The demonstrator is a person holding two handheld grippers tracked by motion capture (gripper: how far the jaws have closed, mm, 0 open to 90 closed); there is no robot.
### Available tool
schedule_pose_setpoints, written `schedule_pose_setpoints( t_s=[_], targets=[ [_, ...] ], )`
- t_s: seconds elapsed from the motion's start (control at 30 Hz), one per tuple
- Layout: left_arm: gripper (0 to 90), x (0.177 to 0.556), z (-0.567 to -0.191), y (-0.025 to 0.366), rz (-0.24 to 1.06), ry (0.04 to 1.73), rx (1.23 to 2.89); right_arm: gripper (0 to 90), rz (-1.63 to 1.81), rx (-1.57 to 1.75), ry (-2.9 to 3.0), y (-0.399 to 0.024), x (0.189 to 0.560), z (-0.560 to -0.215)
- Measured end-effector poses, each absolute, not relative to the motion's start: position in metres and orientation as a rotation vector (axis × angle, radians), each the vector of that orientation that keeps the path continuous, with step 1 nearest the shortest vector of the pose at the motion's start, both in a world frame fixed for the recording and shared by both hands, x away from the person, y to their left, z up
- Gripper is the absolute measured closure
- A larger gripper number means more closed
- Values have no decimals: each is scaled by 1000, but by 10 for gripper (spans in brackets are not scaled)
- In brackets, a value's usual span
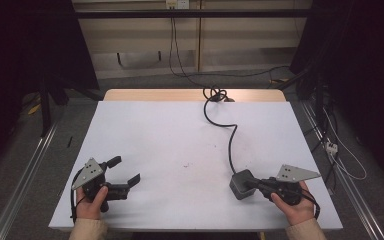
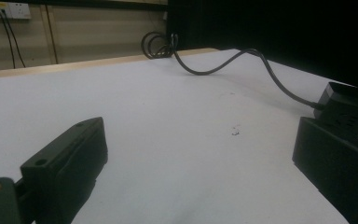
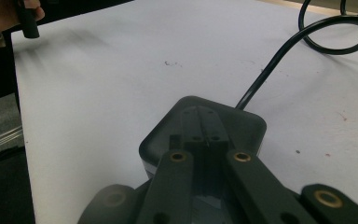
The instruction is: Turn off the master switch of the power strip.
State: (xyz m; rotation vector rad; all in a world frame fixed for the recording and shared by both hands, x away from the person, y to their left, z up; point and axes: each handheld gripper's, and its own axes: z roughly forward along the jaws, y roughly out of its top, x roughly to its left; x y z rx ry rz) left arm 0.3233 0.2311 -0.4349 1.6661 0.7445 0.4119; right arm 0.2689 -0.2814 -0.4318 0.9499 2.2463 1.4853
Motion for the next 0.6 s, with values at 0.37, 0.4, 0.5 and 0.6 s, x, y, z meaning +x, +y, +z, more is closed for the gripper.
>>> schedule_pose_setpoints(
  t_s=[0.37,0.4,0.5,0.6],
  targets=[
    [29,324,-435,231,410,746,1664,900,1483,947,2248,-281,269,-432],
    [29,324,-435,231,412,744,1665,900,1481,946,2248,-281,269,-432],
    [29,323,-435,231,413,740,1666,900,1473,941,2249,-281,269,-431],
    [29,323,-435,231,413,743,1668,900,1473,940,2248,-281,269,-431]
  ],
)
